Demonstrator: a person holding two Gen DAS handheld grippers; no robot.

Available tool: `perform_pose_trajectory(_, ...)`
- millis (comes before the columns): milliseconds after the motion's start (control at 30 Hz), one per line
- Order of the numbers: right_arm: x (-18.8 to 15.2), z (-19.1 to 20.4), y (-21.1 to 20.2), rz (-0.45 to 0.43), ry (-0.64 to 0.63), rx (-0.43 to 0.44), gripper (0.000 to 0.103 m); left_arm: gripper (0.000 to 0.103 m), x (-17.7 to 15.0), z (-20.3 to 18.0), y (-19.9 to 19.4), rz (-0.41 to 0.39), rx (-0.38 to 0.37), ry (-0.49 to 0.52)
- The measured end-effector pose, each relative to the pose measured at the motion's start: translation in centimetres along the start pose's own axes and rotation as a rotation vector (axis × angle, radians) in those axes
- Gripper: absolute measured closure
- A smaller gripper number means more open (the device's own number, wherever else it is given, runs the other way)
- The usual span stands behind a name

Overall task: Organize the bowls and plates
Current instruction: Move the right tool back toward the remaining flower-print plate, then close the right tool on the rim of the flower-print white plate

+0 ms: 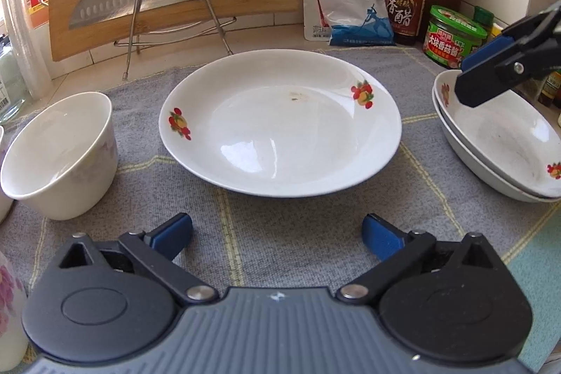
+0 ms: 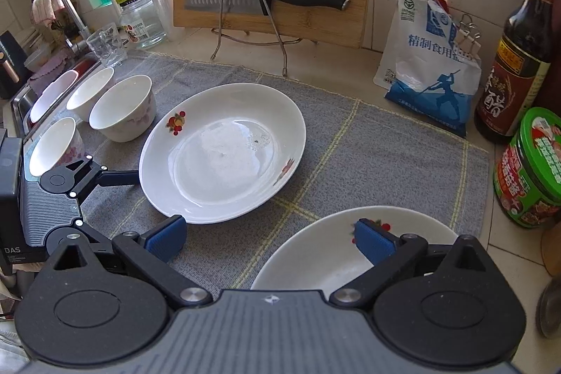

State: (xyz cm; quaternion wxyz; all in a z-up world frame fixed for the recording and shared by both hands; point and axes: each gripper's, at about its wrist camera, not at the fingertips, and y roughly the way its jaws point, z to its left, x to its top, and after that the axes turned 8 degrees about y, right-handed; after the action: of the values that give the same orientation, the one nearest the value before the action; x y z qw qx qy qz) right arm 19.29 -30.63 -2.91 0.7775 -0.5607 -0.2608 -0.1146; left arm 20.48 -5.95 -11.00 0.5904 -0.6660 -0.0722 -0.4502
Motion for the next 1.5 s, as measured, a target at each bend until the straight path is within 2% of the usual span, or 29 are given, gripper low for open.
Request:
perform_pose_trajectory(433, 4.5, 0.2, 6.5, 0.122, -0.097, 0.084, 0.0, 0.0, 1.0, 0.4, 1.1, -0.034, -0.002, 0.001)
perform_pose_trajectory(833, 7.2, -0.2, 11.1, 0.211, -0.102, 0.189, 0.0, 0.0, 1.2, 0.8, 1.4, -0.053, -0.01, 0.01)
perform_pose_trajectory(1200, 9.6, -0.8, 12.8, 0.219, -0.08, 0.295, 0.0, 0.0, 0.9, 1.1, 1.3, -0.071, -0.025, 0.03)
perform_pose_trajectory(1500, 11.1, -0.7, 13.5, 0.243, -0.089, 0.317, 0.01, 0.001, 1.0, 0.8, 0.9, -0.08, -0.009, 0.078)
